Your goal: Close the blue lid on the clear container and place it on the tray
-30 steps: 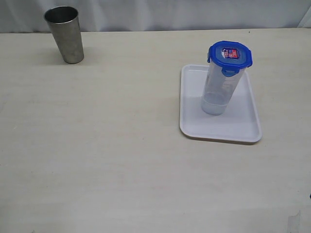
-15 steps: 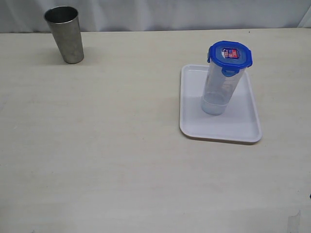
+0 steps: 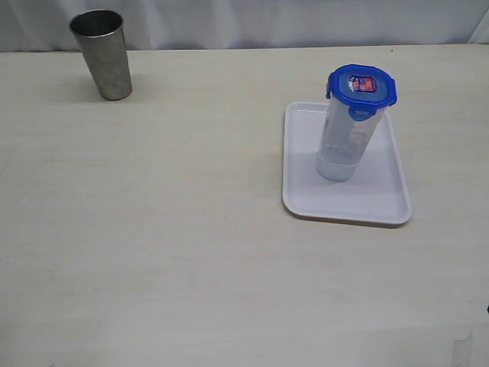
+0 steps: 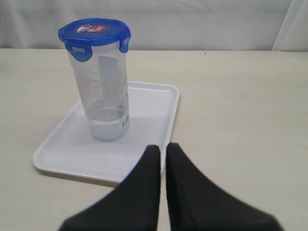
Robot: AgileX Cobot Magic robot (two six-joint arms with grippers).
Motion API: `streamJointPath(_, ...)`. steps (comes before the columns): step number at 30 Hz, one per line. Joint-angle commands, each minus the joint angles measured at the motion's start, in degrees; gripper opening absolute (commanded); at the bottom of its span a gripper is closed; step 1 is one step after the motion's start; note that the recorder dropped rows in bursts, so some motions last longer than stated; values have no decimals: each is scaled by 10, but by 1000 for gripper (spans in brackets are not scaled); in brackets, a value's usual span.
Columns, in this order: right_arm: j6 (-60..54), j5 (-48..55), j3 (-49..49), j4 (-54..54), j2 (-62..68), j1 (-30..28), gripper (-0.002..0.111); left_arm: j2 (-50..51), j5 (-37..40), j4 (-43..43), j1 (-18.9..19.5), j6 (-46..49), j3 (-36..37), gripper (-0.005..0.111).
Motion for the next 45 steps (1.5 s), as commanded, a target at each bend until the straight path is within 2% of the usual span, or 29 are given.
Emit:
streamJointPath(1, 2, -1, 2, 0, -3, -4, 4, -1, 13, 8, 13, -1, 2, 60)
streamJointPath(4, 2, -1, 2, 0, -3, -4, 4, -1, 13, 11, 13, 18, 2, 22)
streamJointPath(6, 2, -1, 2, 0, -3, -4, 4, -1, 13, 11, 13, 35, 2, 1)
streamJointPath(45, 2, -1, 2, 0, -3, -4, 4, -1, -4, 4, 13, 30, 2, 0)
